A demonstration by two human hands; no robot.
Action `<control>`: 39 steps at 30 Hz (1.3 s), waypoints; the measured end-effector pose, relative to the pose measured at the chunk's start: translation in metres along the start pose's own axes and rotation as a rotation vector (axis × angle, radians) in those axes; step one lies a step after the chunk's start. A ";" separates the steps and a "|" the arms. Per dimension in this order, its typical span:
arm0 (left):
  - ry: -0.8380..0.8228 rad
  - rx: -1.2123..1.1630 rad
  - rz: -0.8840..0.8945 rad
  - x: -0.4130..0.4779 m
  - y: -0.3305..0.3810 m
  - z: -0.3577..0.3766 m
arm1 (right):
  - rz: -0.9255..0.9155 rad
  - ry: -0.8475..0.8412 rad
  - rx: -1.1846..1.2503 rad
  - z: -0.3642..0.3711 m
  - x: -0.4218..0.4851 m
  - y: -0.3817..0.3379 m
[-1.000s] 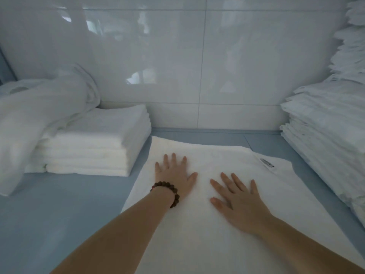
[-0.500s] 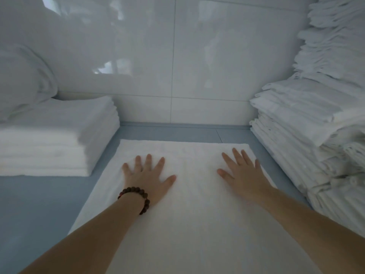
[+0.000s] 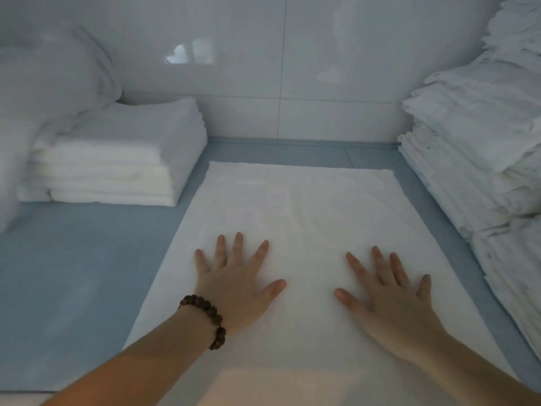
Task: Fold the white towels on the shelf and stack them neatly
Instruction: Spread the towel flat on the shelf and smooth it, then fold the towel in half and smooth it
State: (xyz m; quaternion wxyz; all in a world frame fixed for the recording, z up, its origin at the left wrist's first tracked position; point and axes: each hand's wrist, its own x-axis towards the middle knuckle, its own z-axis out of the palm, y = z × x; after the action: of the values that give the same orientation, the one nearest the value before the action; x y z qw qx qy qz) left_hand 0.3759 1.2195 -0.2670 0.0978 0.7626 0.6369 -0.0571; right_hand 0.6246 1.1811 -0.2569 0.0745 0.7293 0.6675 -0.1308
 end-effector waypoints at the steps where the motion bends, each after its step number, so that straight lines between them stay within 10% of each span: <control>1: 0.016 0.007 -0.001 -0.001 0.000 0.006 | -0.001 0.010 -0.005 0.002 0.001 -0.001; 23: 0.104 0.079 -0.061 0.118 -0.001 -0.020 | -0.011 0.139 -0.040 -0.030 0.126 0.009; 39: -0.023 0.002 0.127 -0.096 0.036 0.027 | -0.145 0.004 -0.044 0.029 -0.083 -0.018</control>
State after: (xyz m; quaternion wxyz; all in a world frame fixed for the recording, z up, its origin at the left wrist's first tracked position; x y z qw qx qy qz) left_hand 0.3949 1.1151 -0.2697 0.1076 0.8008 0.5861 -0.0602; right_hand 0.5983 1.0953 -0.2590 0.0795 0.6774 0.7215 -0.1197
